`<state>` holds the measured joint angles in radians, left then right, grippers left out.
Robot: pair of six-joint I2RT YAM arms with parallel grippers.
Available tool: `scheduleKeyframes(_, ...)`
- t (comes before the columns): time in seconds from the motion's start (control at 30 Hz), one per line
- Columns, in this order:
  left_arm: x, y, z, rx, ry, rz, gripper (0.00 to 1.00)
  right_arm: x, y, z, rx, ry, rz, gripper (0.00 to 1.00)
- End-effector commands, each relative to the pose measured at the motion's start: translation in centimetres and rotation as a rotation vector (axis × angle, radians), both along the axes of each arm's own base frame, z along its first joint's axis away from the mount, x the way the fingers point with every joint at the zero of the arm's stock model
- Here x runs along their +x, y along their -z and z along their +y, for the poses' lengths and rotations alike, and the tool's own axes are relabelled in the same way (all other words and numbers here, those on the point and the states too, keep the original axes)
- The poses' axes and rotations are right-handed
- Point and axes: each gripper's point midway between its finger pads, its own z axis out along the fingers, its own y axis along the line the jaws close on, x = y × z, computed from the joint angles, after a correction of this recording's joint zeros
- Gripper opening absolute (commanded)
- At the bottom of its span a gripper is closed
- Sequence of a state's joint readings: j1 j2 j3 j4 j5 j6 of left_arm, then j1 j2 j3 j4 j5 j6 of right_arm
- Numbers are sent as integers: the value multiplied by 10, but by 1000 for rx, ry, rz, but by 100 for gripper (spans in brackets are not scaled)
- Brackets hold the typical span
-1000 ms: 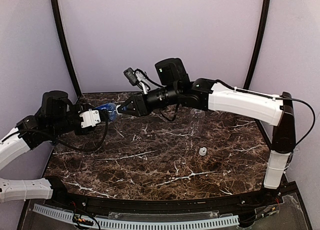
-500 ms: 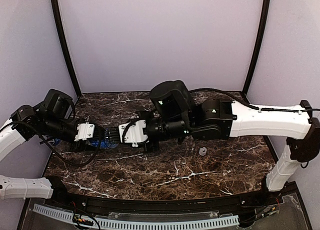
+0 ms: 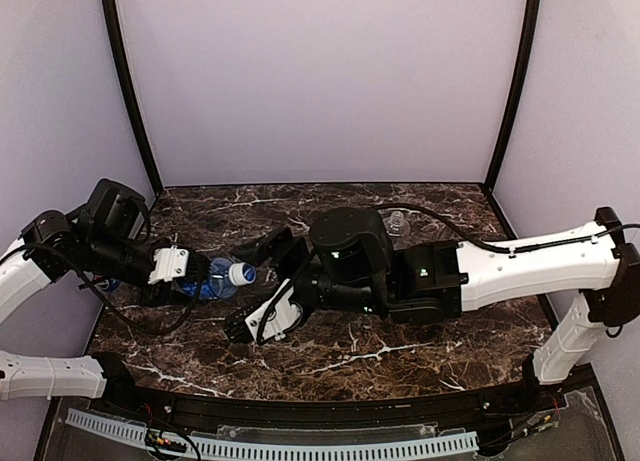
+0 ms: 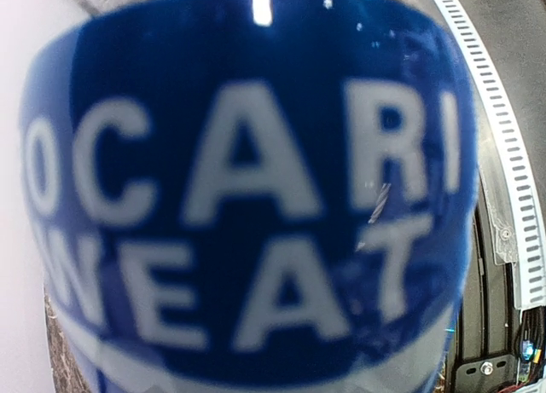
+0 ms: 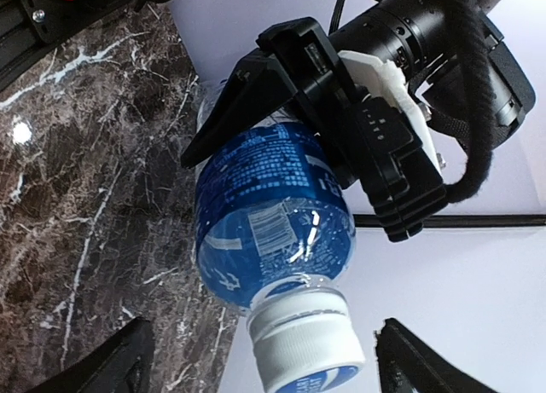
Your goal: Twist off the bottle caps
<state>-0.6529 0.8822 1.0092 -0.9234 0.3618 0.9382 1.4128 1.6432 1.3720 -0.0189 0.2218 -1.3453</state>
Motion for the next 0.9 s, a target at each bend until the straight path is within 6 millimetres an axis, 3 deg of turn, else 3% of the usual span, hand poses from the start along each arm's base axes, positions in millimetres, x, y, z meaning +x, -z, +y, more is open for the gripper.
scheduleKeyframes(0.0, 13, -17, -5, -71, -60, -60, 44, 8, -76, -12, 324, 70, 118, 98)
scheduleKeyframes(0.13, 41, -23, -2, -81, -161, -166, 44, 7, -101, -32, 456, 60, 411, 99)
scheduleKeyframes(0.3, 79, -32, 4, -84, -291, -335, 44, 17, -113, -48, 525, 18, 971, 99)
scheduleKeyframes(0.4, 98, -36, 15, -51, -369, -439, 44, 50, -117, -49, 613, 96, 1340, 98)
scheduleKeyframes(0.5, 110, -43, 18, -48, -400, -510, 44, 94, -97, -49, 693, 303, 1712, 93)
scheduleKeyframes(0.67, 111, -41, 20, -34, -405, -527, 45, 101, -72, -26, 632, 346, 1865, 94)
scheduleKeyframes(0.87, 110, -36, 20, -23, -393, -524, 45, 95, -71, 2, 577, 312, 1916, 85)
